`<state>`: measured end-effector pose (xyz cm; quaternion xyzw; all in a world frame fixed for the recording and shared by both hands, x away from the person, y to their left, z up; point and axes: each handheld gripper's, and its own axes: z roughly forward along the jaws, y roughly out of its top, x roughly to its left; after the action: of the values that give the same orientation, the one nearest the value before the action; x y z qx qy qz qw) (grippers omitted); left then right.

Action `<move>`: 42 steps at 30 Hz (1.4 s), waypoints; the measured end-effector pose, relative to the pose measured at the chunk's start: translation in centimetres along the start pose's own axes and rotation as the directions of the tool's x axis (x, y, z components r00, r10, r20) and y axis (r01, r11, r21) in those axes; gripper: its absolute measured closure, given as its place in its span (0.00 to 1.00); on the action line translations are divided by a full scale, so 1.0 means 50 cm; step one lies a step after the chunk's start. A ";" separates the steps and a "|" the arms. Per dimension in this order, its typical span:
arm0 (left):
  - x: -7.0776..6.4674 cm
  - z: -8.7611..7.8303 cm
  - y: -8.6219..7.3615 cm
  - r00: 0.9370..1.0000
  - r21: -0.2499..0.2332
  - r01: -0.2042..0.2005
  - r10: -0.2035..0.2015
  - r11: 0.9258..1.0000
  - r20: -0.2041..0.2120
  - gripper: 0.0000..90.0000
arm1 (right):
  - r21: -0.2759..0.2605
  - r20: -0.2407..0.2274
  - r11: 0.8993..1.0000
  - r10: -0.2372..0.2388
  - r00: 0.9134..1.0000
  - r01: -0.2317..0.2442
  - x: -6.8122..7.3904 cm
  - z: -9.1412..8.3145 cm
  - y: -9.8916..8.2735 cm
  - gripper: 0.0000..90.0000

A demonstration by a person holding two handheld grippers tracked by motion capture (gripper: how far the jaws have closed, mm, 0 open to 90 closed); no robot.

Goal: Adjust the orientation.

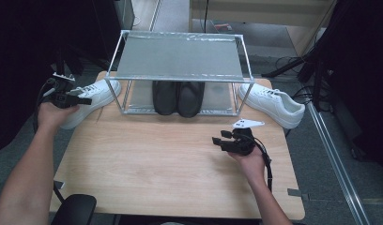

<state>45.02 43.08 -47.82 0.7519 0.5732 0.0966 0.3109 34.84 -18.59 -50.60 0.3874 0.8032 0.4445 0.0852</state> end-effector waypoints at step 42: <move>-0.108 -0.164 -0.111 0.997 -0.108 0.058 -0.063 0.993 -0.046 0.93 | 0.000 -0.104 1.000 -0.011 0.994 0.011 0.014 0.052 0.045 0.51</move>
<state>34.69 41.84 -43.42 0.7141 0.5971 0.1359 0.3391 36.84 -15.73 -50.23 0.3591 0.8089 0.4633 0.0454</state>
